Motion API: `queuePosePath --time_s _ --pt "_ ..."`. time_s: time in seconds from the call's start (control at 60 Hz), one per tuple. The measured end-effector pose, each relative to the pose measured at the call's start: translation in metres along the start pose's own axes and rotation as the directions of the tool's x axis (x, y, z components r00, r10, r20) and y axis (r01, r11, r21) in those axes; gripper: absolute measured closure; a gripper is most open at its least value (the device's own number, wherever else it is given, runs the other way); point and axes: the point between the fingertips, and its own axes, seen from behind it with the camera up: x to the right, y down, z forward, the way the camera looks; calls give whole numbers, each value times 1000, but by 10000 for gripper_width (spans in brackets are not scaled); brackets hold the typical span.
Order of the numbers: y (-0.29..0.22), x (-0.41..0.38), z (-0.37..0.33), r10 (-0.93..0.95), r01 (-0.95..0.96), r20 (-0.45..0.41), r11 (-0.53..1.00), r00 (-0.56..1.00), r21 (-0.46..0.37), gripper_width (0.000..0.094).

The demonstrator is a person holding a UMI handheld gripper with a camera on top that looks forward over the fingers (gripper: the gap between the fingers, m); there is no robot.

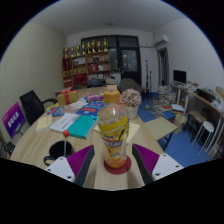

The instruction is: Pour water

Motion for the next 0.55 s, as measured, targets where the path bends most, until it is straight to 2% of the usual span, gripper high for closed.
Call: queuePosePath --time_s 0.167,0.3,0.55 --pt "-24 -25 -95 -83 81 -89 996 993 -26 112" --pt "-31 -77 -165 -138 133 -138 990 981 -47 109" --pt "-40 -157 -259 -132 125 -158 991 979 -52 115"
